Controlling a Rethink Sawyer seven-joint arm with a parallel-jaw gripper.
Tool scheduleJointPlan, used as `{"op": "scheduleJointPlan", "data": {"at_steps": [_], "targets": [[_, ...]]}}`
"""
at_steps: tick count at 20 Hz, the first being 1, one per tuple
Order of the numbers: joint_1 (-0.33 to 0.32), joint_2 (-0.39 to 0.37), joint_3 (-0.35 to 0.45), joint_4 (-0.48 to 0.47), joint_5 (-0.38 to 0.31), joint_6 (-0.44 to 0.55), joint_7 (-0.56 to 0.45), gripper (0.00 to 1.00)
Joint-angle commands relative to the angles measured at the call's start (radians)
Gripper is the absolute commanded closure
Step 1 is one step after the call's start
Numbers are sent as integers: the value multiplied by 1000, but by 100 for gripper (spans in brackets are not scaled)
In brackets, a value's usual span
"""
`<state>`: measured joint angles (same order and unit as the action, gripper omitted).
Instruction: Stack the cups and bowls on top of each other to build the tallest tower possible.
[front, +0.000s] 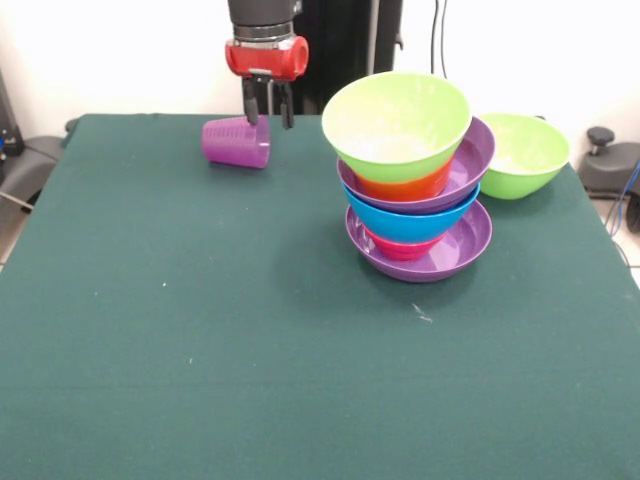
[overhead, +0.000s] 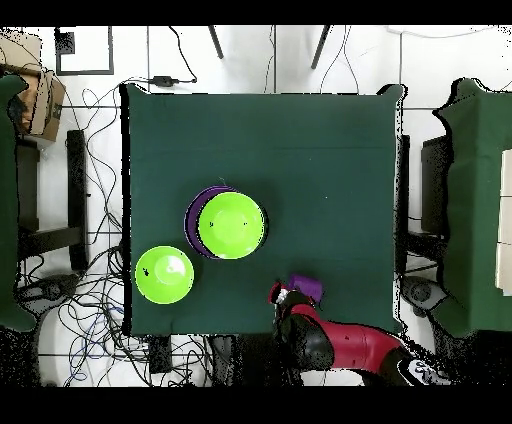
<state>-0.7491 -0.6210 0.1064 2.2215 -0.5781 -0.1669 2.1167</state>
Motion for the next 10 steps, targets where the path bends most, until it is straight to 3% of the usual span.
{"op": "scheduleJointPlan", "data": {"at_steps": [1,5,10], "targets": [[0,104,14,-84,-40,31,52,0],[-6,94,24,-84,-35,46,49,0],[-21,23,49,-41,-23,93,42,0]]}}
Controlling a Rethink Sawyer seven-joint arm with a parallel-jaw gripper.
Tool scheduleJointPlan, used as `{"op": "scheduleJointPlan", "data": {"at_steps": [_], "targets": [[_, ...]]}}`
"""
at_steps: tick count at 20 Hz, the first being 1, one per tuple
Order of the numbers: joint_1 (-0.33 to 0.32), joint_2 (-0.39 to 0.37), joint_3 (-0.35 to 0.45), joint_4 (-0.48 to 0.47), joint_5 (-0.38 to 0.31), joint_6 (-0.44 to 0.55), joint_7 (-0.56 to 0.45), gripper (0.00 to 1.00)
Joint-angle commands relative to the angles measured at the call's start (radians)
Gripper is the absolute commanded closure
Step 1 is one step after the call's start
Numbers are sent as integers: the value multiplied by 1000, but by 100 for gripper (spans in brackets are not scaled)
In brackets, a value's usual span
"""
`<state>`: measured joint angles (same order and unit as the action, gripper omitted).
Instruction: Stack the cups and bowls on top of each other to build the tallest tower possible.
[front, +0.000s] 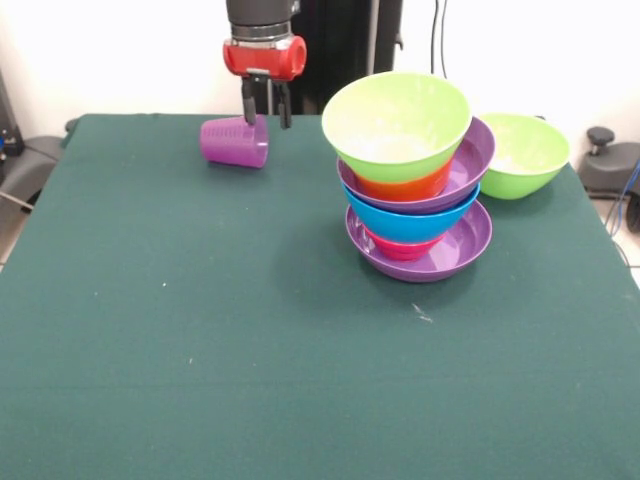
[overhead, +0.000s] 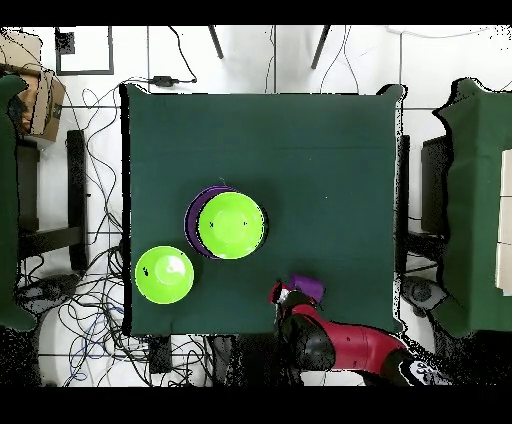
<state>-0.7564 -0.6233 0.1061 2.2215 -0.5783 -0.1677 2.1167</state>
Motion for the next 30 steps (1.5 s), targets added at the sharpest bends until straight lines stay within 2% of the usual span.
{"op": "scheduleJointPlan", "data": {"at_steps": [1,3,4,6,8,13,18,20,22,30], "targets": [[-16,6,57,-31,-18,106,40,0],[-32,-71,95,5,6,165,29,0],[-55,-156,144,44,40,231,13,0],[-86,-259,210,92,94,316,-10,0],[-103,-329,244,128,130,364,-20,0],[-128,-382,277,168,151,390,-15,0],[-135,-365,272,154,128,390,-11,0],[-121,-287,224,108,72,342,6,0],[-119,-269,212,101,59,327,10,0],[-59,-100,107,7,-11,202,49,0]]}}
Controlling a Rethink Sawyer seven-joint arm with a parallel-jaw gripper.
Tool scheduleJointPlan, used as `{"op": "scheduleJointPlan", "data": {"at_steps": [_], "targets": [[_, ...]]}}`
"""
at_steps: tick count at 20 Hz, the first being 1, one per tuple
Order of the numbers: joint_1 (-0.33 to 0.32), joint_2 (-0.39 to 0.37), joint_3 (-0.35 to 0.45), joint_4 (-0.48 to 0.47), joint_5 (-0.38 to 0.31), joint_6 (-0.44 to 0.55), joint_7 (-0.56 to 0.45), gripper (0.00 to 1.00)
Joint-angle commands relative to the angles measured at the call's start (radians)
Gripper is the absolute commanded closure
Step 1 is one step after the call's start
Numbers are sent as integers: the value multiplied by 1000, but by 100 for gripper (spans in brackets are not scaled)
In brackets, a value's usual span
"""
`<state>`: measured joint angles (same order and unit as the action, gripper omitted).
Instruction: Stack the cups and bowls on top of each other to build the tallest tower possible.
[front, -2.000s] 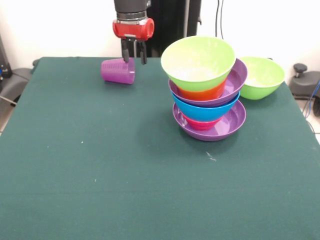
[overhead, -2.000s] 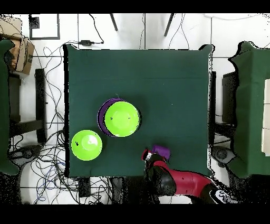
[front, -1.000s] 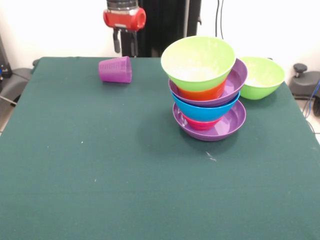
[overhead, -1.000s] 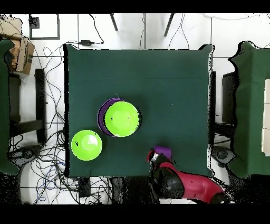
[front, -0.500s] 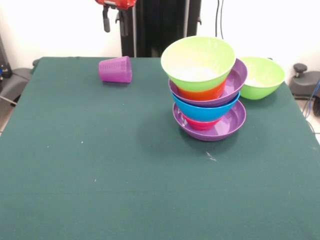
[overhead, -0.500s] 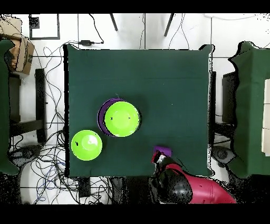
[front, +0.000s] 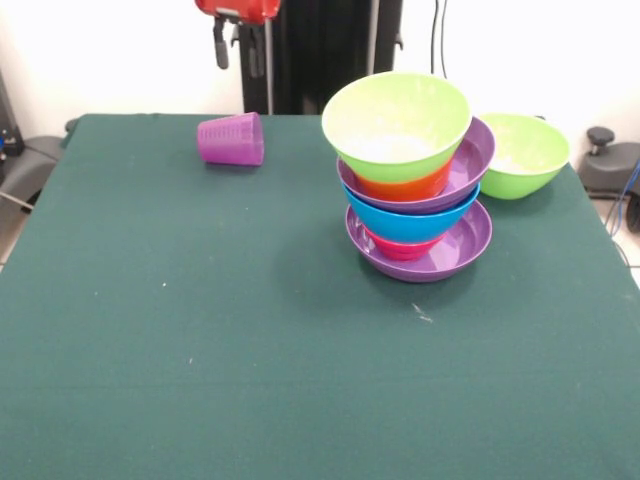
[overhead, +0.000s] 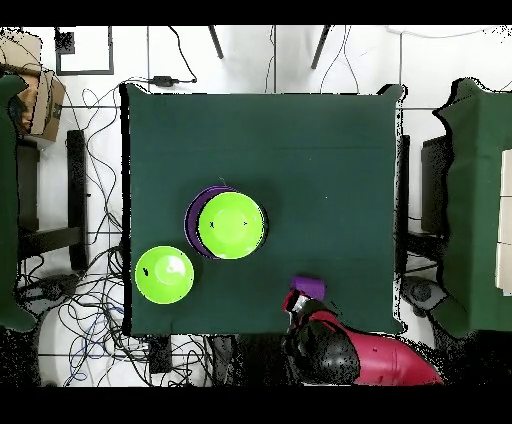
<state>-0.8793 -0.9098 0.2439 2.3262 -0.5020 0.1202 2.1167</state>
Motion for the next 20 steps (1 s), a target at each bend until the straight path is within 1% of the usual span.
{"op": "scheduleJointPlan", "data": {"at_steps": [1,6,11,13,14,17,20], "targets": [[65,206,-35,-110,-92,-95,49,0],[71,243,-58,-131,-108,-124,53,0],[80,306,-95,-156,-129,-177,55,0],[83,317,-102,-164,-132,-187,55,0],[83,342,-107,-185,-136,-194,51,0],[88,382,-117,-216,-141,-211,50,0],[114,410,-150,-220,-145,-256,64,0]]}}
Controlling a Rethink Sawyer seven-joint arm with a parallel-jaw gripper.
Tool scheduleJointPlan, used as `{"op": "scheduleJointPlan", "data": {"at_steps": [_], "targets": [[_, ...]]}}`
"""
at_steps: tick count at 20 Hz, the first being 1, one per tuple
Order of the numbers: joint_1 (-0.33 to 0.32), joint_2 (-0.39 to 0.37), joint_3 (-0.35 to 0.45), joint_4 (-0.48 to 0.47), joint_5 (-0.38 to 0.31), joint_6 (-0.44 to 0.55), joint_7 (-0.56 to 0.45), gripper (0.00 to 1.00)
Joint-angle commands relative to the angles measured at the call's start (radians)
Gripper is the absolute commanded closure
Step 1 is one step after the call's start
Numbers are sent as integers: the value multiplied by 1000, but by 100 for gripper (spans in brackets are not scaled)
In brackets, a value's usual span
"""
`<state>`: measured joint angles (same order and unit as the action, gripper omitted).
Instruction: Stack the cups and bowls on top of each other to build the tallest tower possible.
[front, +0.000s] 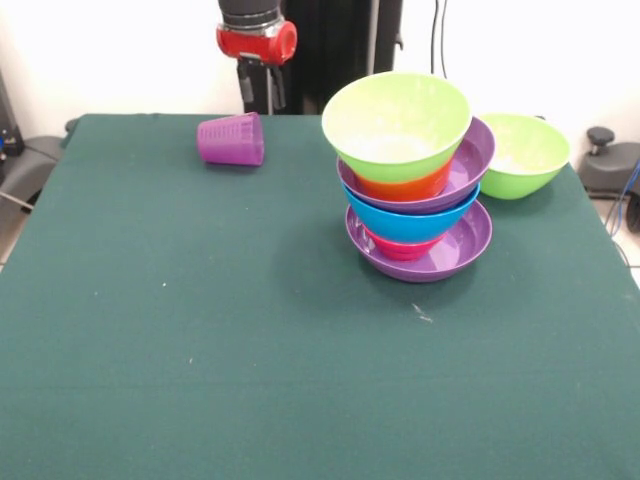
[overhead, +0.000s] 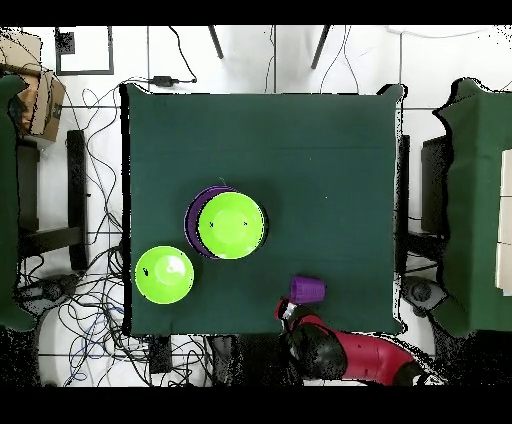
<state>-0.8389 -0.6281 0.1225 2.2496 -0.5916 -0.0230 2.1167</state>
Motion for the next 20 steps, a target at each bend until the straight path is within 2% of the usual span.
{"op": "scheduleJointPlan", "data": {"at_steps": [1,7,12,15,20], "targets": [[80,135,-35,-144,-56,-123,67,0],[133,213,-85,-189,-37,-189,74,0],[132,305,-84,-250,-36,-230,66,0],[141,325,-92,-258,-32,-250,69,0],[129,319,-71,-265,-36,-226,57,0]]}}
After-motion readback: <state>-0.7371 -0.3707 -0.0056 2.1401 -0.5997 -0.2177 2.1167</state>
